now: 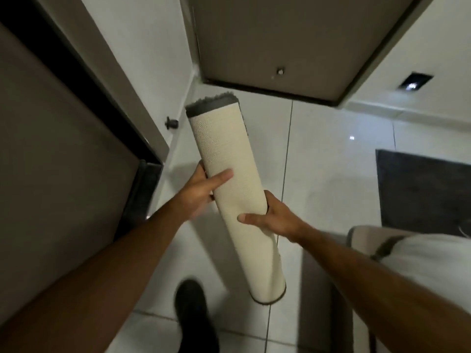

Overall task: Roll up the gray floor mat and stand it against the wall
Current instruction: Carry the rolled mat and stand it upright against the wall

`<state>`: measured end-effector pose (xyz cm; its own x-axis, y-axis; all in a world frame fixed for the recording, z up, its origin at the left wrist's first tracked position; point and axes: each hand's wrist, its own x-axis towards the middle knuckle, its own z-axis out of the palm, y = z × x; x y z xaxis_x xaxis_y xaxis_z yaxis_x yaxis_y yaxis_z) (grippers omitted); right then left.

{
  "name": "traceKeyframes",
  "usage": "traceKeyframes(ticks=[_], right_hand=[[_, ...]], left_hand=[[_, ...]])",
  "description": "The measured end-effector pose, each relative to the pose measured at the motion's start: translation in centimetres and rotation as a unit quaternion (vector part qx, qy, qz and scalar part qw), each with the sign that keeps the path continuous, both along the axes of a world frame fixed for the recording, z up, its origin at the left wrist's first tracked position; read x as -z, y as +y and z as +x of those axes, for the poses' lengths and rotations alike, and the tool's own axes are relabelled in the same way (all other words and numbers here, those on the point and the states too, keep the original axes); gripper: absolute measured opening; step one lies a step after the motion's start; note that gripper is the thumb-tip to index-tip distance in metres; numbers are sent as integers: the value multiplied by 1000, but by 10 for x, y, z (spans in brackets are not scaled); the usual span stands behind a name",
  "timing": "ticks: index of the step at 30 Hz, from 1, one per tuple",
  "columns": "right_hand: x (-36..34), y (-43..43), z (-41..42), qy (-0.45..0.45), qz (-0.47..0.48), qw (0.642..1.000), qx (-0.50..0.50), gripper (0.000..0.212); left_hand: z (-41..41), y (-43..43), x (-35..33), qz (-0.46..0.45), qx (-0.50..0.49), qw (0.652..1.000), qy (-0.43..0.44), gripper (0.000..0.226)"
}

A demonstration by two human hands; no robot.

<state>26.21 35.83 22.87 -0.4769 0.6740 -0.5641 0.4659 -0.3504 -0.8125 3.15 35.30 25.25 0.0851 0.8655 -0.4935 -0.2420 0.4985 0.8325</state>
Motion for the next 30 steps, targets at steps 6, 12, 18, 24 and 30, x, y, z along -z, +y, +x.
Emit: traceKeyframes(ticks=[6,12,18,24,30], right_hand=[[-71,215,-53,26,84,996,-1,101],[-105,395,-117,60,108,992,7,91],[-80,482,-159,105,66,991,54,69],[-28,588,-199,89,26,995,-40,81],[20,654,-230,106,26,994,2,88]], left_hand=[[-31,169,-23,80,-52,995,-33,88],[-78,306,-23,107,-3,994,-28,68],[-114,402,-21,108,-11,989,101,81],[-168,490,19,103,67,987,107,86],[-190,563,39,67,31,992,105,87]])
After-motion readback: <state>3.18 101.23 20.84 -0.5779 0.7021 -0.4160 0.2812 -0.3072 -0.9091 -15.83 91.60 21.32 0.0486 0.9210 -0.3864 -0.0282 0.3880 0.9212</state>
